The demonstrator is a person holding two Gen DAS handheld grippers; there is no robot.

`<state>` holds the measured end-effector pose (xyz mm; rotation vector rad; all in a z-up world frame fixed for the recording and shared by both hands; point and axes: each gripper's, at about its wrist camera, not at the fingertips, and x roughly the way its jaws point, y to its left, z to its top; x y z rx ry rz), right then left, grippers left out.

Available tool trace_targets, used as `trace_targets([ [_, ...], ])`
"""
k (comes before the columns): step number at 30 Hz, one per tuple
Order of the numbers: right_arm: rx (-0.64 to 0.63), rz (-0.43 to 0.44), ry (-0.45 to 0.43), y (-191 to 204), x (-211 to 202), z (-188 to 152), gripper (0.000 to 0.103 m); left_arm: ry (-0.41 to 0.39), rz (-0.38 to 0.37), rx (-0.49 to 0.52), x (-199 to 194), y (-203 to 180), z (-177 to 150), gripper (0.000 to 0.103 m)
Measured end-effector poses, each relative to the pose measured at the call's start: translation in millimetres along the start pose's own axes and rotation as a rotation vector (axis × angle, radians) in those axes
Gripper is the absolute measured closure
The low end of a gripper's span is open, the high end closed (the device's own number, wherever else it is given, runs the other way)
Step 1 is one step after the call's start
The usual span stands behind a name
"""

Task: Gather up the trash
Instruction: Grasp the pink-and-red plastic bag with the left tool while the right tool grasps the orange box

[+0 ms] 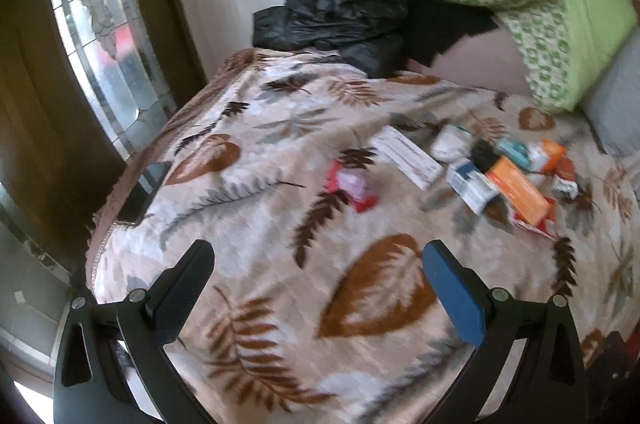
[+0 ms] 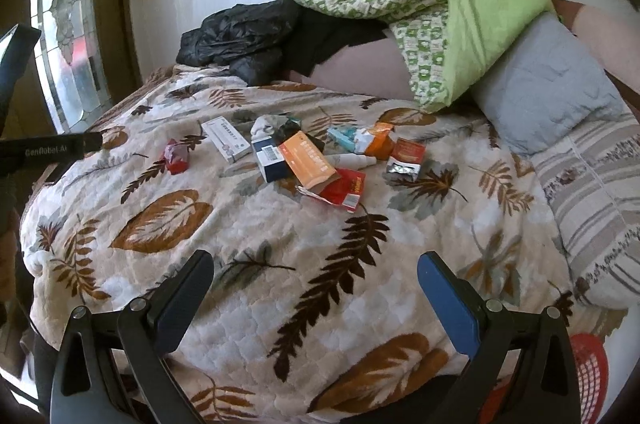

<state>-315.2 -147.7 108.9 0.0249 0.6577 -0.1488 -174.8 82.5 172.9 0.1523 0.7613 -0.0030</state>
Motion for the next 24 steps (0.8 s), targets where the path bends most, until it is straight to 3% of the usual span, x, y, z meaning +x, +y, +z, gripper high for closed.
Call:
trace_targets([
  [10, -0.002, 0.114, 0.056, -4, 52, 38, 0.002, 0.071, -0.04, -0.036, 66, 38, 24, 0.0],
  [15, -0.034, 0.156, 0.115, 1, 96, 61, 0.01, 0.13, -0.149, -0.05, 110, 31, 34, 0.0],
  [24, -0.098, 0.148, 0.219, 11, 188, 91, 0.017, 0.202, -0.257, -0.031, 186, 7, 48, 0.0],
])
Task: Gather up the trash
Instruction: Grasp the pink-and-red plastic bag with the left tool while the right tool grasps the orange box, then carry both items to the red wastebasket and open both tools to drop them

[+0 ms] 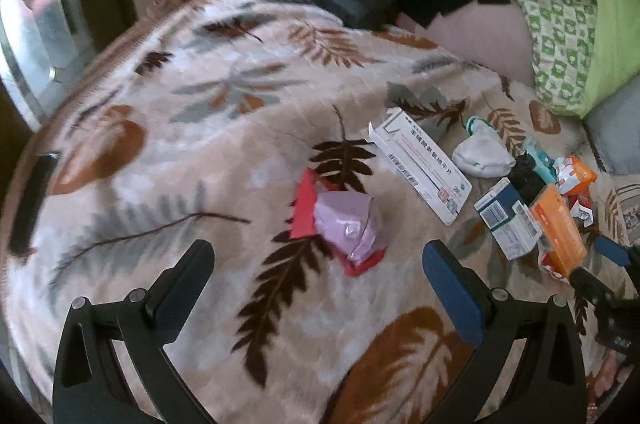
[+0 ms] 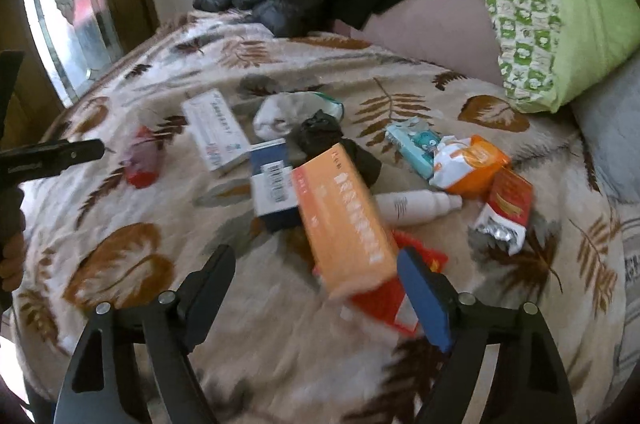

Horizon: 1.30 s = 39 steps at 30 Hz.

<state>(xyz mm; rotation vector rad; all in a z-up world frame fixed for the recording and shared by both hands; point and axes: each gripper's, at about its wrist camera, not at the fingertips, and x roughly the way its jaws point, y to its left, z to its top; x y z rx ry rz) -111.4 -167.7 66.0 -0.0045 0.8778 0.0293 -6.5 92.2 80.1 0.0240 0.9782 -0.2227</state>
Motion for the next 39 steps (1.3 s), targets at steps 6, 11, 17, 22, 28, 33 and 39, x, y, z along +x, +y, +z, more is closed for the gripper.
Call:
trace_targets([
  [6, -0.004, -0.026, 0.028, -8, 31, 19, 0.017, 0.026, -0.045, -0.012, 36, -2, 13, 0.0],
  [11, 0.011, -0.021, 0.058, -12, 48, 21, 0.037, 0.087, -0.047, -0.026, 64, -5, 14, 0.045],
  [17, 0.095, 0.04, 0.054, -22, 41, 18, 0.044, 0.068, -0.001, -0.01, 51, -11, 10, 0.068],
  [22, 0.12, 0.056, 0.036, -23, 20, 11, 0.046, -0.003, 0.024, 0.051, 10, -21, 3, 0.068],
  [28, 0.177, 0.088, 0.001, -27, -18, -5, 0.046, -0.057, -0.008, 0.122, -47, -42, -14, 0.068],
  [33, 0.233, 0.097, -0.026, -31, -55, -29, 0.046, -0.096, -0.034, 0.196, -86, -70, -32, 0.068],
  [39, 0.294, 0.06, -0.069, -45, -101, -66, 0.046, -0.151, -0.087, 0.302, -129, -118, -57, 0.068],
])
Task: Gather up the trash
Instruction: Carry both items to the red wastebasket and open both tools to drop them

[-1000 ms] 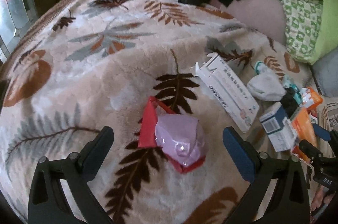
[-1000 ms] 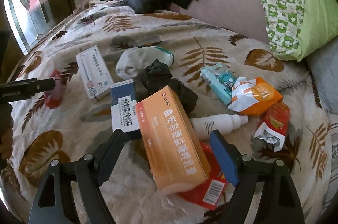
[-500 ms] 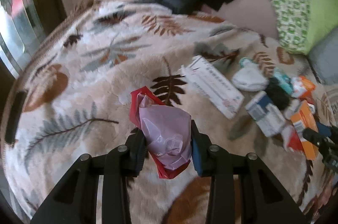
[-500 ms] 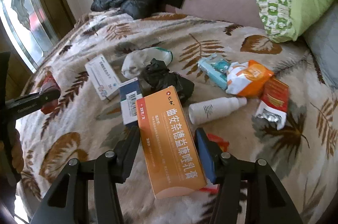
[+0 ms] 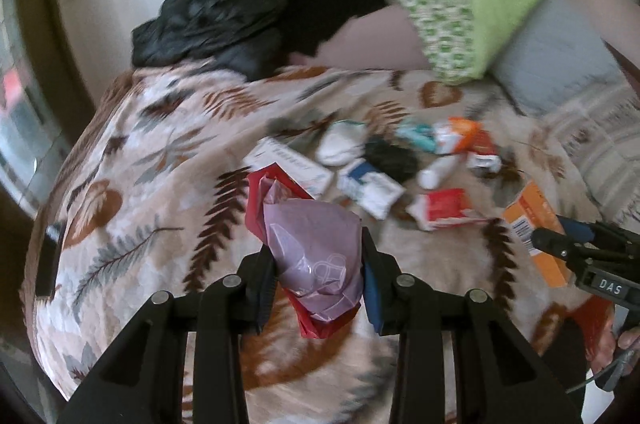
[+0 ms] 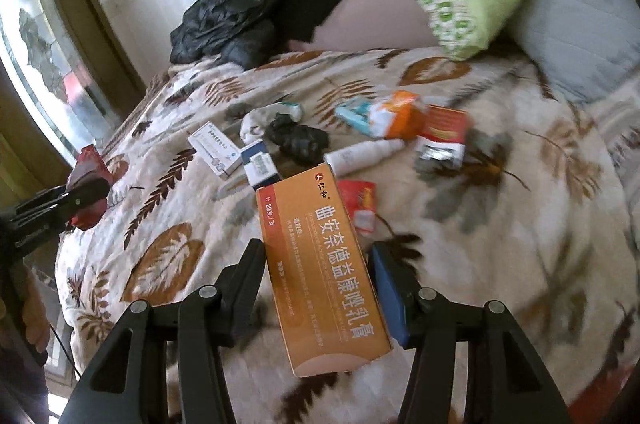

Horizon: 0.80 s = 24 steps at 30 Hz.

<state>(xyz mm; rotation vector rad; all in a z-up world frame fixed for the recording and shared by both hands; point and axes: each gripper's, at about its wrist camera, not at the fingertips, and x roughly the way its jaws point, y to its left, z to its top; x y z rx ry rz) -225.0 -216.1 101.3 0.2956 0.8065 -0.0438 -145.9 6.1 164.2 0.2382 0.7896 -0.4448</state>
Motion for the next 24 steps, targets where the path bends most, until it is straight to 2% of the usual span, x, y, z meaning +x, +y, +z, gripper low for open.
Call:
trace_targets([
  [3, 0.045, -0.025, -0.025, -16, -27, -18, 0.046, -0.024, -0.036, 0.058, -14, -31, -1, 0.068],
  [9, 0.181, -0.093, -0.078, -61, -86, -60, 0.046, -0.032, -0.16, 0.165, -29, -100, -5, 0.068],
  [16, 0.37, -0.236, -0.139, -136, -157, -117, 0.046, -0.035, -0.324, 0.348, -42, -207, -15, 0.068],
  [20, 0.48, -0.331, -0.166, -184, -194, -151, 0.046, -0.008, -0.45, 0.451, -48, -275, -27, 0.068],
  [24, 0.582, -0.393, -0.18, -225, -219, -180, 0.046, 0.017, -0.544, 0.546, -53, -337, -41, 0.068],
])
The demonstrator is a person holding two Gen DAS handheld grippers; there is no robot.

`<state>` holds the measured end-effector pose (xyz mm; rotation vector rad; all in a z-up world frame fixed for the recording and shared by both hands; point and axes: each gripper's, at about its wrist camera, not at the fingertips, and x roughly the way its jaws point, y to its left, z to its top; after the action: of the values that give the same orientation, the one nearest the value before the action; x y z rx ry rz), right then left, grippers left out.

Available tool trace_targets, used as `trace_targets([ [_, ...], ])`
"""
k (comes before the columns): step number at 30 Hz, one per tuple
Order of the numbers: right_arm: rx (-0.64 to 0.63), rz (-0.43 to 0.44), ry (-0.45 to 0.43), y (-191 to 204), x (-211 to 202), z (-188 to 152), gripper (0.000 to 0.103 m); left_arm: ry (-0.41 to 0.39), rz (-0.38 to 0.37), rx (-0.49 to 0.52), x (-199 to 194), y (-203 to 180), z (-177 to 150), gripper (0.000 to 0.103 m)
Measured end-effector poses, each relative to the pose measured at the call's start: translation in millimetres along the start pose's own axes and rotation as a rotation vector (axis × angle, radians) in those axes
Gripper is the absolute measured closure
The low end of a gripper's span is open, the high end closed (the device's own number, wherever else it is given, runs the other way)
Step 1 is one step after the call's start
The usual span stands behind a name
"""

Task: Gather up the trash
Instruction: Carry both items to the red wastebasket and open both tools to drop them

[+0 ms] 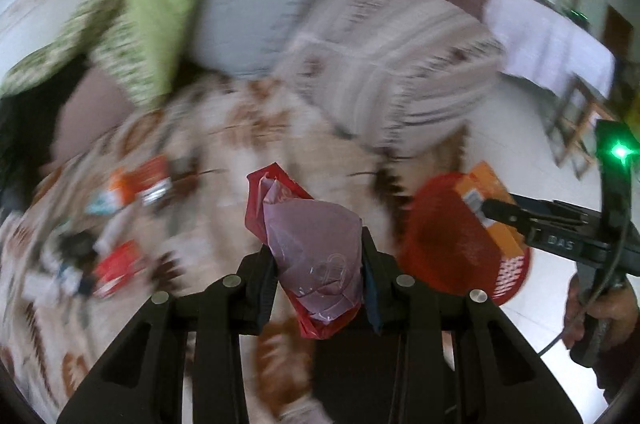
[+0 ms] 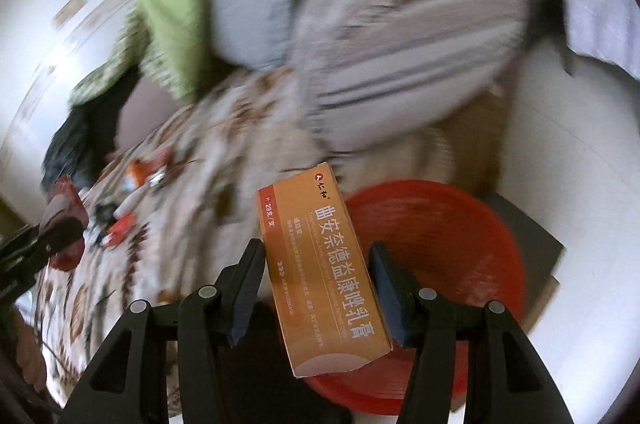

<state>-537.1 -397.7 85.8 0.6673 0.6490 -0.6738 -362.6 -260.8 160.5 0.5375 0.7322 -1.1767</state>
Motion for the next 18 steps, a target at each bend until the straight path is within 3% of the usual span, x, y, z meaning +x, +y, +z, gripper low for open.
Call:
trace_targets([
  [8, 0.109, -0.053, -0.012, -59, -9, -1, 0.046, 0.091, -0.223, 0.053, 68, -75, 28, 0.065],
  [9, 0.114, -0.057, -0.015, -62, -9, -1, 0.045, 0.098, -0.247, 0.046, 76, -80, 29, 0.061],
  [12, 0.133, -0.067, -0.022, -70, -8, 1, 0.044, 0.113, -0.304, 0.028, 88, -85, 30, 0.035],
  [14, 0.153, -0.057, -0.016, -76, -6, 1, 0.041, 0.113, -0.313, 0.029, 90, -88, 31, 0.034],
  [16, 0.164, -0.05, -0.015, -77, -4, 1, 0.029, 0.113, -0.306, 0.033, 91, -88, 31, 0.031],
  [18, 0.167, -0.051, -0.017, -77, -2, 1, 0.027, 0.106, -0.301, 0.026, 89, -85, 30, 0.026],
])
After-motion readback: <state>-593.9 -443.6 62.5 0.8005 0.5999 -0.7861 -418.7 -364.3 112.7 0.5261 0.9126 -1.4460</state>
